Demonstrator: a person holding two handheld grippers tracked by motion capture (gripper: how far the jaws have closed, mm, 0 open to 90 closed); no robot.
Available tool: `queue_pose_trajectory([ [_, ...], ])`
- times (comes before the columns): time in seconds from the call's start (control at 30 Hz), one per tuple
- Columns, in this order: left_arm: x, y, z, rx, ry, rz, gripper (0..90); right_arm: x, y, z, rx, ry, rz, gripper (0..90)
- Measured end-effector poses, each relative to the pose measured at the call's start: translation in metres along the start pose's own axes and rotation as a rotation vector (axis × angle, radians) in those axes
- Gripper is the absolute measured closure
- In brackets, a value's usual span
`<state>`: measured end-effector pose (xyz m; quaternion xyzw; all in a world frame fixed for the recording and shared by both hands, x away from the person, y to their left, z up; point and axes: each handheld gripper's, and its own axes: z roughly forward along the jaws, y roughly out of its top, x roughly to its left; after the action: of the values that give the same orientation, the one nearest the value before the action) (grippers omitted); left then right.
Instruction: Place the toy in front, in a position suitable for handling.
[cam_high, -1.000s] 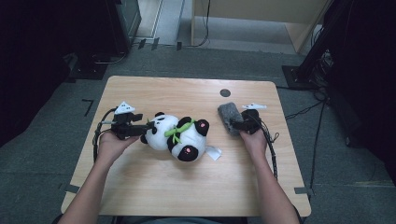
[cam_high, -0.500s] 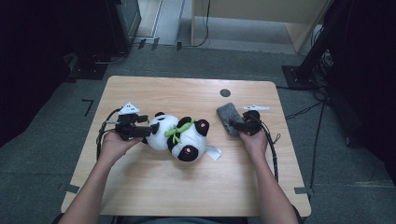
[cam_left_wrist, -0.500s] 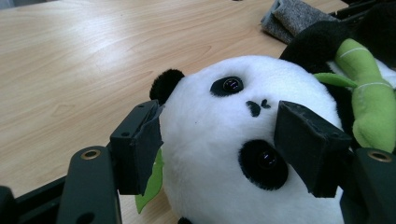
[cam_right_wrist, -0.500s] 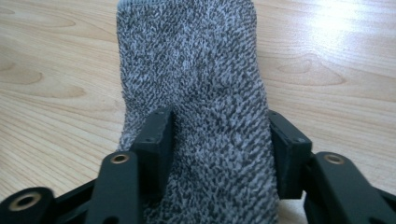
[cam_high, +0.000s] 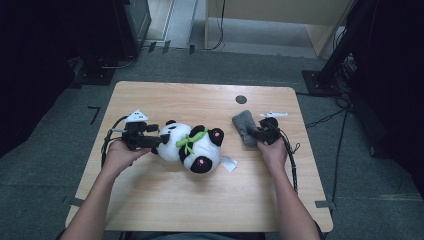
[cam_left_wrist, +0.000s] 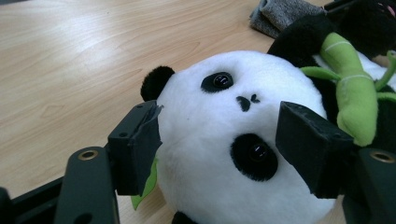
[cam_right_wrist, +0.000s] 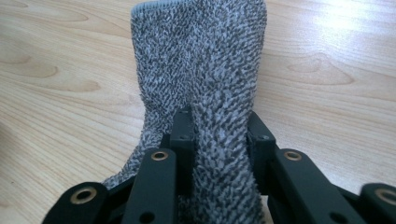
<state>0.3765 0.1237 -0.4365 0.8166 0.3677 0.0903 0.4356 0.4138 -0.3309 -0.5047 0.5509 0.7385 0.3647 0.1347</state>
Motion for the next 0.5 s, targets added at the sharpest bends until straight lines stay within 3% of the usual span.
queue_pose_trajectory([
  [0.17,0.003,-0.004,-0.003,0.016,-0.023,-0.003,30.7,-0.002,0.003,-0.01,0.008,-0.008,0.011,74.8],
  [0.23,0.001,-0.01,-0.007,0.003,-0.056,0.023,30.7,-0.001,0.005,-0.016,-0.007,0.001,0.018,74.9],
  [0.33,-0.001,-0.016,-0.005,0.01,-0.05,0.09,27.9,0.003,0.007,-0.029,-0.038,0.015,0.015,75.0],
  [0.5,0.007,-0.021,0.006,-0.007,-0.077,0.061,19.0,0.016,0.011,-0.047,-0.091,0.053,-0.005,74.9],
])
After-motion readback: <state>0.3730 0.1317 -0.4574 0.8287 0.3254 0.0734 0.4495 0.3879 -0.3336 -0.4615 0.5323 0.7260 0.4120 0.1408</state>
